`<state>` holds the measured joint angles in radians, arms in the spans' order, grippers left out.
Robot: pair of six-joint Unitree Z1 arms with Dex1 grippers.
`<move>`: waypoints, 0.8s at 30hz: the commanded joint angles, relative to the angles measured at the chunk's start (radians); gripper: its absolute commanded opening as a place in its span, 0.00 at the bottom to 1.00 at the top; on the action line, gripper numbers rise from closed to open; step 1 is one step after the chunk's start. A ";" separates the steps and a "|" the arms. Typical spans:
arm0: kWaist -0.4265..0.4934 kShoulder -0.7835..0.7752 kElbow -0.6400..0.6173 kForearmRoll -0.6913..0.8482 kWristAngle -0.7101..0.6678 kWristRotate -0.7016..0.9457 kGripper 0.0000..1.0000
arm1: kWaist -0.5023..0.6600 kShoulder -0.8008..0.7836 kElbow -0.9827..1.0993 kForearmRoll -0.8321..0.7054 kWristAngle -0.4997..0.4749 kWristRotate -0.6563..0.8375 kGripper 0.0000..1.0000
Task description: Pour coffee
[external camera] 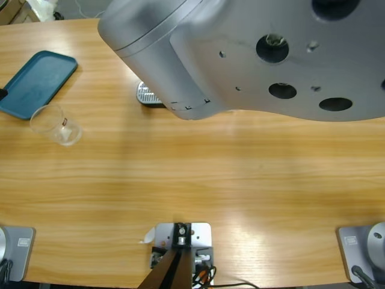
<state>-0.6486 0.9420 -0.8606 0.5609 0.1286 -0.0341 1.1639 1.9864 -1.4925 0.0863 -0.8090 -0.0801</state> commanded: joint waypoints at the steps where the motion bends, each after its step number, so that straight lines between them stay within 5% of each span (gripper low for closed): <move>1: -0.014 0.021 0.035 0.002 -0.014 0.000 0.91 | -0.004 0.132 0.108 0.021 0.044 0.055 0.00; 20: -0.019 0.032 0.032 0.014 -0.012 -0.002 0.91 | -0.025 0.140 0.158 -0.030 0.067 0.091 0.00; 24: -0.017 0.036 0.032 0.013 -0.012 -0.003 0.91 | -0.032 0.023 0.159 -0.022 0.050 0.050 0.00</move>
<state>-0.6596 0.9462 -0.8606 0.5636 0.1281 -0.0341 1.1604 1.9881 -1.4208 0.0394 -0.7671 0.0003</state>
